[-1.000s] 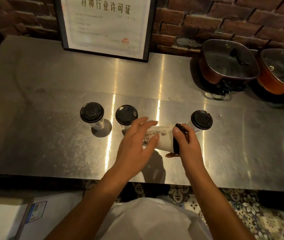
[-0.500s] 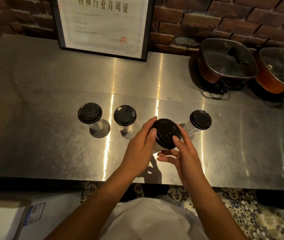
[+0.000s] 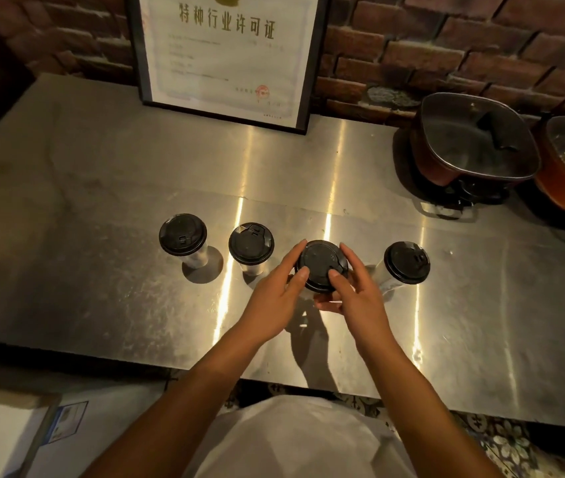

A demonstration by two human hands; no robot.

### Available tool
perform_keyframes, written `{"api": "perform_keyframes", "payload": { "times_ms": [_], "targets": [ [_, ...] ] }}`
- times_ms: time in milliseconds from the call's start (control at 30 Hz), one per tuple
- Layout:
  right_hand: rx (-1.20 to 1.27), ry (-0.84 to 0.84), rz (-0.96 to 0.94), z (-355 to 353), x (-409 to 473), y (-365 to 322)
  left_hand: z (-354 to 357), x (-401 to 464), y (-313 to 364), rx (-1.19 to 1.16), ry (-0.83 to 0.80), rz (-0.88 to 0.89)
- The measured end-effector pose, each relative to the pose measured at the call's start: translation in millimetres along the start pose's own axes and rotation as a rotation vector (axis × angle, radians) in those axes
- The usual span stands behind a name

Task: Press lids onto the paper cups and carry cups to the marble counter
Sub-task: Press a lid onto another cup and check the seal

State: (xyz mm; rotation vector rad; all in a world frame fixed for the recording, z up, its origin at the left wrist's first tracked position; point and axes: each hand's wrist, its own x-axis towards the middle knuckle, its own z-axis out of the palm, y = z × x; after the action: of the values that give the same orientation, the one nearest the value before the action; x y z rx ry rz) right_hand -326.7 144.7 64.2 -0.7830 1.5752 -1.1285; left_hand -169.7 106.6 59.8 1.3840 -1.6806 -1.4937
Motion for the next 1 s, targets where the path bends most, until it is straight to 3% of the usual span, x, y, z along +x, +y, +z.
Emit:
{"api": "perform_keyframes", "payload": {
  "times_ms": [400, 667, 1000],
  "targets": [
    [-0.142, -0.088, 0.058, 11, 75, 14, 18, 55, -11, 0.103, 0.093, -0.203],
    [-0.246, -0.136, 0.069, 8, 81, 20, 19, 49, -25, 0.058, 0.134, -0.208],
    [-0.497, 0.002, 0.038, 15, 71, 18, 8, 31, -22, 0.038, 0.08, -0.187]
  ]
}}
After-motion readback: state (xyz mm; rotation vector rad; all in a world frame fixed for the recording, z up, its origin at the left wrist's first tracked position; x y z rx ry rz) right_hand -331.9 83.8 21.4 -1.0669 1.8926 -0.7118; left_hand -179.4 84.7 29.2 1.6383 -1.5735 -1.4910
